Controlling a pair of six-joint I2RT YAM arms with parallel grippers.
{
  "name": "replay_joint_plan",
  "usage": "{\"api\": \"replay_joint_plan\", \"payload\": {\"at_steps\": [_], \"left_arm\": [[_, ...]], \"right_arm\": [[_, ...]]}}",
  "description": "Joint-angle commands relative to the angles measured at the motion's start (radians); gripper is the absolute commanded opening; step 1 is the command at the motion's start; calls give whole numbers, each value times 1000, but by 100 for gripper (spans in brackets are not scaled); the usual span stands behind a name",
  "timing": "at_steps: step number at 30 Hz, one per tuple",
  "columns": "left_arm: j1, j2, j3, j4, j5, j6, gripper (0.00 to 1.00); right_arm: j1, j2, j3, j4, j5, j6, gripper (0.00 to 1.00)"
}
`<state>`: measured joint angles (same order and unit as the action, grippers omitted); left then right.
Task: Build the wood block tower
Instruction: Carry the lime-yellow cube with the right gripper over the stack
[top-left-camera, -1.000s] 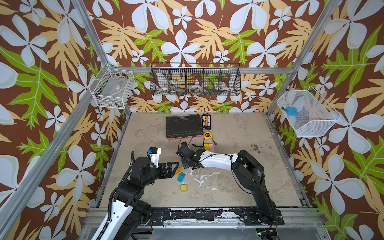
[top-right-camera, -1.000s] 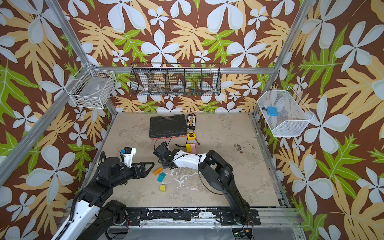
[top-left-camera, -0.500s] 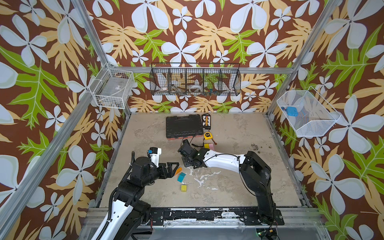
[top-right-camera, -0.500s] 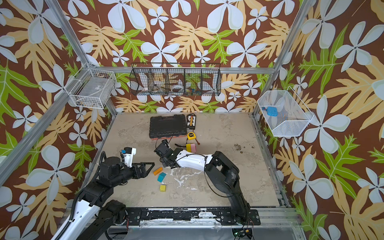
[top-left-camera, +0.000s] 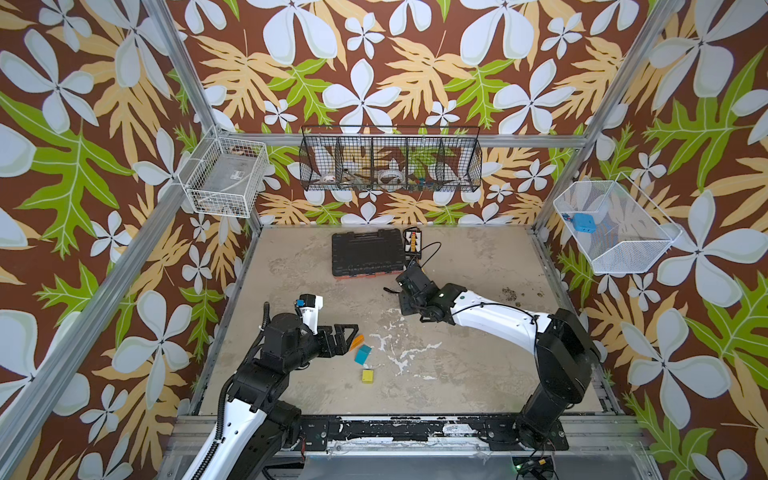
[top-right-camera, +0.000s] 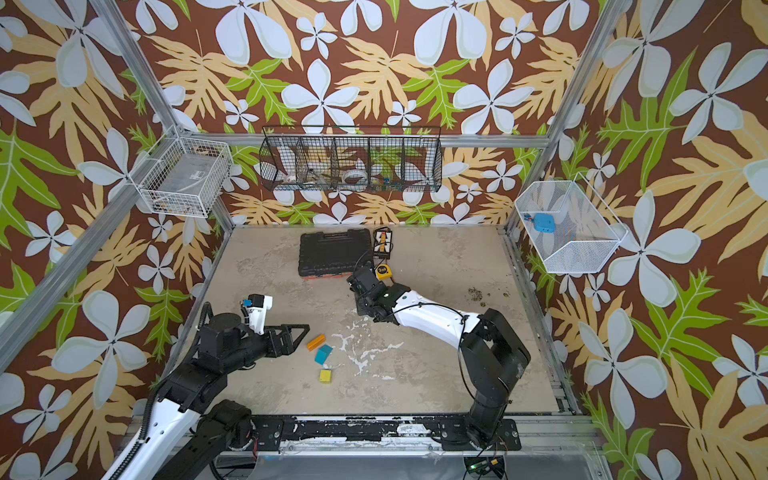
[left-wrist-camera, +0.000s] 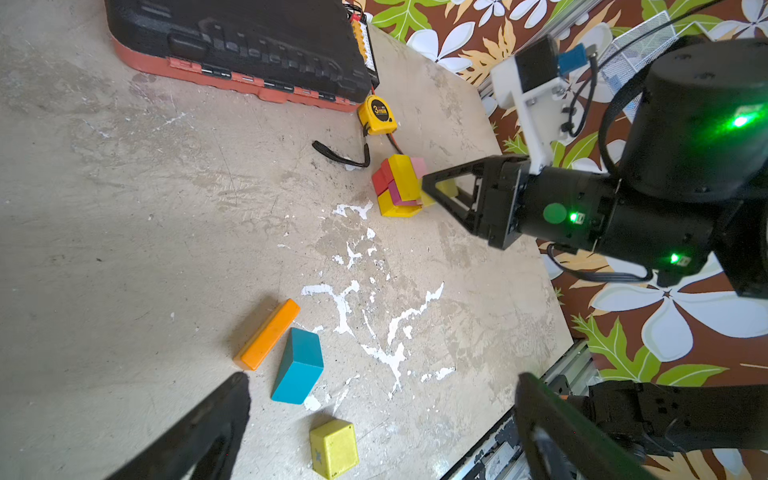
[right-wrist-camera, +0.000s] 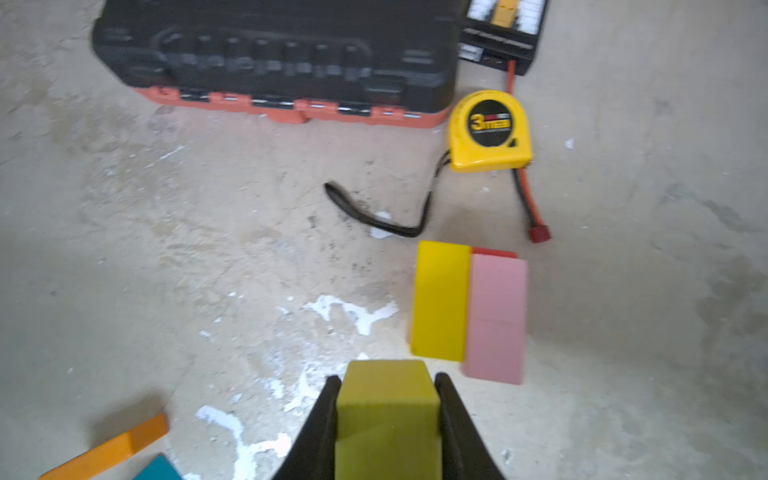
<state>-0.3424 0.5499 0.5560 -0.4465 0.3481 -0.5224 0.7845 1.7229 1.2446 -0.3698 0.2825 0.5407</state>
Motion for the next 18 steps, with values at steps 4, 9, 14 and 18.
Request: {"api": "replay_joint_plan", "payload": {"at_steps": [4, 9, 14, 18], "left_arm": [[0, -7, -1, 23, -1, 2, 100], [0, -1, -1, 22, 0, 3, 100], [0, 1, -1, 23, -1, 3, 100], [0, 1, -1, 23, 3, 4, 100]], "right_arm": [[-66, 5, 3, 5, -42, -48, 24], [-114, 41, 27, 6, -69, -63, 23], [-140, 79, 56, -12, -57, -70, 23], [-145, 97, 68, -12, -53, -76, 23]]}}
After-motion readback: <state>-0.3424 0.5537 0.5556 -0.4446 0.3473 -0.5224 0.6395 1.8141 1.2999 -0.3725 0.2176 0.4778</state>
